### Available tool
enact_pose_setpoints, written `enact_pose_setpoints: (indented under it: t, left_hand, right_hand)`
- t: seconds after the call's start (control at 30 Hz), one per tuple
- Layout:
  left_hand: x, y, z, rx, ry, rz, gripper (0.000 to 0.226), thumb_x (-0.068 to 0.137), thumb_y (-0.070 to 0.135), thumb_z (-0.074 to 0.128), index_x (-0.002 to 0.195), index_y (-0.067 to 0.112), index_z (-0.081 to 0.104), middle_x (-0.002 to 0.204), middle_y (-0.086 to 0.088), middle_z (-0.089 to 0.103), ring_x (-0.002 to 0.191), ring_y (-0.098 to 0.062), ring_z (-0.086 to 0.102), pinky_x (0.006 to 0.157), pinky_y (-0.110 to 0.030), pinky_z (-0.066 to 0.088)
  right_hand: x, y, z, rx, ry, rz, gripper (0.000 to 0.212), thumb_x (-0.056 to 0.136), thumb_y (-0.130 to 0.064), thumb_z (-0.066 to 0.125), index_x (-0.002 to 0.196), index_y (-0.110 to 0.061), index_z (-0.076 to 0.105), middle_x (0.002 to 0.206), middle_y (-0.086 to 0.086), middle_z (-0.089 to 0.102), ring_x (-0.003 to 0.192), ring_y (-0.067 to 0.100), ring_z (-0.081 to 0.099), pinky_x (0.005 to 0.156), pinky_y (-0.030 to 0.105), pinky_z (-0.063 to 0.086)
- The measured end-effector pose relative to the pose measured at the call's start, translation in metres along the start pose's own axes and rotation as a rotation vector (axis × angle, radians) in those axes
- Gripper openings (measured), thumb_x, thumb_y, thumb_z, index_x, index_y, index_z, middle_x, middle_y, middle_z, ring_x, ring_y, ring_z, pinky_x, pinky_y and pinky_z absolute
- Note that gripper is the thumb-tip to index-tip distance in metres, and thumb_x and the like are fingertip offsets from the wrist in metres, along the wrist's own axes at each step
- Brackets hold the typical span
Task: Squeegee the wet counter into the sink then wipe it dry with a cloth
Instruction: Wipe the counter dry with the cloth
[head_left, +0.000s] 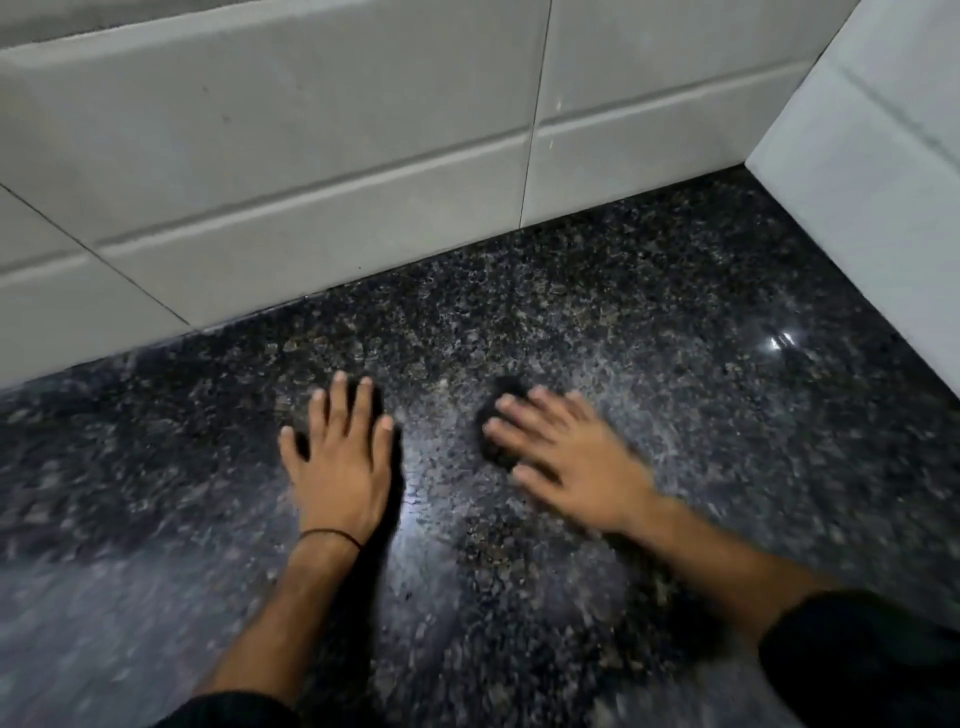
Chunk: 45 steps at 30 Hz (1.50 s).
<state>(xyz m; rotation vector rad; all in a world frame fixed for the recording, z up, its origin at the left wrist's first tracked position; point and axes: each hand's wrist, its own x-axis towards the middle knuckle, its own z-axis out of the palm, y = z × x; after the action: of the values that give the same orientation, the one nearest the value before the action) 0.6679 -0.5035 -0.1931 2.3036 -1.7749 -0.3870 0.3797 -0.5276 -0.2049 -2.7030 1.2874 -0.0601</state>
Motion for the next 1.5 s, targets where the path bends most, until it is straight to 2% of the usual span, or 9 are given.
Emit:
enact_pose_setpoints:
  t: [0.23,0.5,0.63,0.8,0.93,1.03,1.3,1.4,1.5]
  left_hand:
    - [-0.026,0.011,0.031,0.068,-0.018,0.059,0.061,0.1,0.062,0.014,0.155,0.04,0.002,0.164,0.013,-0.005,0.152,-0.014,-0.005,0.12,-0.051,0.0]
    - [-0.025,0.01,0.03,0.058,-0.013,0.062,0.058,0.1,0.058,0.012,0.155,0.04,0.008,0.164,0.013,-0.001,0.152,-0.014,-0.001,0.119,-0.052,0.002]
    - [-0.025,0.01,0.028,0.048,-0.024,0.061,0.059,0.1,0.058,0.012,0.155,0.039,0.009,0.165,0.012,0.0,0.152,-0.014,-0.001,0.119,-0.052,0.001]
    - [-0.023,0.01,0.029,0.034,-0.032,0.067,0.06,0.099,0.059,0.01,0.155,0.039,0.008,0.165,0.011,0.001,0.152,-0.016,0.0,0.119,-0.053,0.001]
    - [-0.022,0.009,0.028,0.032,-0.051,0.081,0.06,0.099,0.059,0.011,0.155,0.039,0.01,0.165,0.01,0.002,0.152,-0.018,0.0,0.118,-0.056,0.002]
    - [-0.02,0.008,0.026,0.025,-0.098,0.087,0.06,0.099,0.059,0.015,0.155,0.039,0.011,0.165,0.009,0.0,0.152,-0.019,-0.002,0.118,-0.056,-0.001]
    - [-0.08,0.028,0.002,-0.024,-0.109,0.337,0.057,0.101,0.049,0.026,0.155,0.034,0.017,0.165,0.006,0.007,0.152,-0.021,0.006,0.118,-0.057,0.001]
    - [-0.149,0.045,0.014,-0.004,-0.203,0.484,0.059,0.1,0.053,0.022,0.155,0.038,0.011,0.165,0.01,-0.002,0.152,-0.017,-0.003,0.118,-0.053,-0.004]
    - [-0.192,0.051,0.033,0.055,-0.34,0.482,0.063,0.098,0.06,0.016,0.154,0.041,-0.006,0.163,0.012,-0.017,0.15,-0.015,-0.015,0.12,-0.052,-0.008]
  right_hand:
    - [0.03,0.105,-0.025,0.06,0.096,0.865,0.062,0.099,-0.058,0.013,0.157,-0.035,0.016,0.165,-0.003,0.017,0.15,0.033,0.013,0.118,0.061,0.013]
    - [0.011,-0.102,0.005,0.075,0.046,0.397,0.059,0.103,-0.053,0.021,0.158,-0.035,0.011,0.167,-0.004,0.009,0.153,0.03,0.01,0.119,0.059,0.015]
    - [-0.063,-0.086,0.007,0.04,-0.009,0.12,0.059,0.102,-0.057,0.026,0.157,-0.043,0.01,0.166,-0.013,0.008,0.153,0.022,0.012,0.121,0.05,0.01]
    - [-0.11,0.041,-0.014,-0.042,0.06,0.627,0.058,0.101,-0.06,0.015,0.156,-0.042,0.014,0.165,-0.009,0.017,0.15,0.028,0.021,0.119,0.055,0.017]
    - [-0.098,0.04,-0.014,0.02,0.145,1.068,0.063,0.099,-0.057,0.014,0.157,-0.033,0.018,0.165,-0.001,0.019,0.15,0.034,0.016,0.118,0.06,0.015]
    - [-0.078,-0.03,-0.005,0.037,0.146,0.997,0.061,0.102,-0.054,0.014,0.159,-0.031,0.011,0.166,0.001,0.013,0.151,0.034,0.012,0.12,0.059,0.011]
    - [-0.166,-0.129,0.018,0.01,0.004,0.185,0.058,0.103,-0.058,0.027,0.156,-0.043,0.011,0.165,-0.016,0.008,0.153,0.018,0.009,0.122,0.043,0.006]
    - [-0.217,-0.064,0.004,-0.063,0.017,0.396,0.056,0.101,-0.061,0.022,0.155,-0.046,0.013,0.165,-0.014,0.011,0.151,0.021,0.019,0.119,0.045,0.018]
    - [-0.252,-0.011,-0.007,-0.014,0.085,0.976,0.06,0.099,-0.061,0.017,0.156,-0.041,0.017,0.165,-0.009,0.018,0.15,0.028,0.021,0.118,0.054,0.019]
